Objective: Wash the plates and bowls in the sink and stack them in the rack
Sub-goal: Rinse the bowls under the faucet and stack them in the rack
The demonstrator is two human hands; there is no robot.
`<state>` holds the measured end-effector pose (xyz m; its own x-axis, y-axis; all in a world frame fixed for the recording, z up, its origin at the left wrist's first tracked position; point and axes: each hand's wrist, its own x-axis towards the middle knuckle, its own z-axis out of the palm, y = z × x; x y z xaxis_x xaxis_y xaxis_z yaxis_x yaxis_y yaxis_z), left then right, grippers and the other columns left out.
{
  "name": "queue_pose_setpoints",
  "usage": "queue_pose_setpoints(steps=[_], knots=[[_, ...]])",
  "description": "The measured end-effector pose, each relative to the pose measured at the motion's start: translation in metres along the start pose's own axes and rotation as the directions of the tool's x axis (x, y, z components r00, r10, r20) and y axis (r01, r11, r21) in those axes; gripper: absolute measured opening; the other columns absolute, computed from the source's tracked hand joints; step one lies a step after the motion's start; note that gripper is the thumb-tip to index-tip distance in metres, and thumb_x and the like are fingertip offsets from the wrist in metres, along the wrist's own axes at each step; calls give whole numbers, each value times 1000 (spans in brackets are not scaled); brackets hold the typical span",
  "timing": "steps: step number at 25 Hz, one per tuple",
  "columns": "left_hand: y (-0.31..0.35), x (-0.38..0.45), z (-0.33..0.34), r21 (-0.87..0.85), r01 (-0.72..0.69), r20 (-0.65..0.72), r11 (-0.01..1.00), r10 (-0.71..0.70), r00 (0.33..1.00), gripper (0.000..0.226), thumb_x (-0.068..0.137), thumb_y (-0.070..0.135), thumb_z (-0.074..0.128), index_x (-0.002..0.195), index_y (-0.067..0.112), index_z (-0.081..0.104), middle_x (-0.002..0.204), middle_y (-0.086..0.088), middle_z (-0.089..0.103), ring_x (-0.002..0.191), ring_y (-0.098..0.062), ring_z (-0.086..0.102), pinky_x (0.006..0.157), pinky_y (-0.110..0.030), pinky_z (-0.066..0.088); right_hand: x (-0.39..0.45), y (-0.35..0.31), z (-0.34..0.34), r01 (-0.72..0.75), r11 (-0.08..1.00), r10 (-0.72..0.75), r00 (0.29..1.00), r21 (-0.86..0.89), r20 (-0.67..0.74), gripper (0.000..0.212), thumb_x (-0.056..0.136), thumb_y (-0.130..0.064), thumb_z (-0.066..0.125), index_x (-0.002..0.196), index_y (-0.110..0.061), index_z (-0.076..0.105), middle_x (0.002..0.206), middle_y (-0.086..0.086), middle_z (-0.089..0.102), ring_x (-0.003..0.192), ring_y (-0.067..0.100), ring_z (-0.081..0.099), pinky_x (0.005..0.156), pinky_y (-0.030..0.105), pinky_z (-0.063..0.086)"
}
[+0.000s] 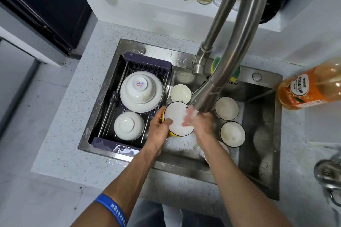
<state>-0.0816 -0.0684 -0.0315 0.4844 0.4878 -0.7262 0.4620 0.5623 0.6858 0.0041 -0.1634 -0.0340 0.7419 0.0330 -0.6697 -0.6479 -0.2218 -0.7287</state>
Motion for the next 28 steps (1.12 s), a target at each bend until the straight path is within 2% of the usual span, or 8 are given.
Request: queue_pose_setpoints(steps=[3, 5, 8, 13, 19, 22, 24, 28], knots=[[-1, 1, 6, -50, 76, -26, 996, -77, 997, 49, 94, -6, 39, 133, 18, 56, 114, -3, 63, 93, -18, 60, 60, -33, 60, 1, 10, -25, 113, 990, -122, 986, -81, -116, 10, 90, -21, 64, 80, -21, 64, 77, -3, 67, 66, 11, 61, 64, 31, 47], [-10, 0, 12, -72, 131, 5, 989, -131, 991, 46, 94, -8, 33, 127, 12, 57, 116, -9, 66, 95, -24, 63, 50, -27, 57, -1, 13, -37, -4, 999, 11, 990, -50, 138, 14, 90, -38, 64, 98, -27, 66, 101, -3, 71, 88, 18, 68, 70, 37, 56], [-17, 2, 18, 23, 158, 43, 987, -159, 986, 43, 92, -9, 40, 127, 10, 57, 113, -7, 69, 93, -20, 67, 55, -25, 57, -6, 6, -50, -107, 994, 99, 924, 0, 370, 24, 93, -44, 59, 114, -31, 64, 118, -3, 67, 103, 24, 68, 70, 51, 60], [-16, 5, 33, 14, 148, 69, 989, -148, 987, 47, 86, -15, 39, 117, 10, 63, 110, -12, 72, 97, -27, 66, 88, -41, 57, -10, 12, -52, 31, 1000, -29, 967, -3, 253, 56, 72, -5, 56, 122, -33, 57, 124, 0, 64, 109, 32, 64, 60, 41, 58], [-16, 4, 45, -103, 177, 60, 979, -172, 983, 49, 88, -13, 32, 122, 13, 58, 104, -11, 70, 86, -24, 66, 82, -45, 58, -17, 25, -60, 209, 973, -189, 965, -97, 184, 51, 88, -8, 61, 125, -42, 52, 133, -7, 60, 117, 12, 58, 92, 38, 53], [-18, 6, 39, -90, 201, 87, 975, -193, 977, 74, 74, -16, 29, 128, 26, 57, 103, -5, 66, 85, -24, 59, 66, -35, 52, -20, 40, -73, 705, 290, -620, 653, -647, 435, 44, 90, -34, 60, 132, -26, 52, 135, -4, 54, 125, 17, 46, 103, 37, 40], [-13, 3, 32, 22, 227, 121, 974, -228, 966, 67, 71, -11, 36, 123, 26, 58, 97, -4, 63, 79, -22, 54, 58, -27, 45, -20, 56, -75, 788, -5, -490, 535, -616, 688, 38, 89, -40, 57, 122, -22, 59, 120, -4, 60, 116, 20, 48, 95, 41, 46], [-11, 1, 17, 119, 210, 170, 970, -228, 959, 16, 88, 28, 57, 102, 25, 63, 93, -2, 67, 81, -18, 60, 64, -28, 48, -16, 62, -53, 767, 346, -448, 641, -540, 624, 7, 92, -25, 64, 90, -20, 60, 79, -14, 52, 77, 14, 50, 65, 30, 41]])
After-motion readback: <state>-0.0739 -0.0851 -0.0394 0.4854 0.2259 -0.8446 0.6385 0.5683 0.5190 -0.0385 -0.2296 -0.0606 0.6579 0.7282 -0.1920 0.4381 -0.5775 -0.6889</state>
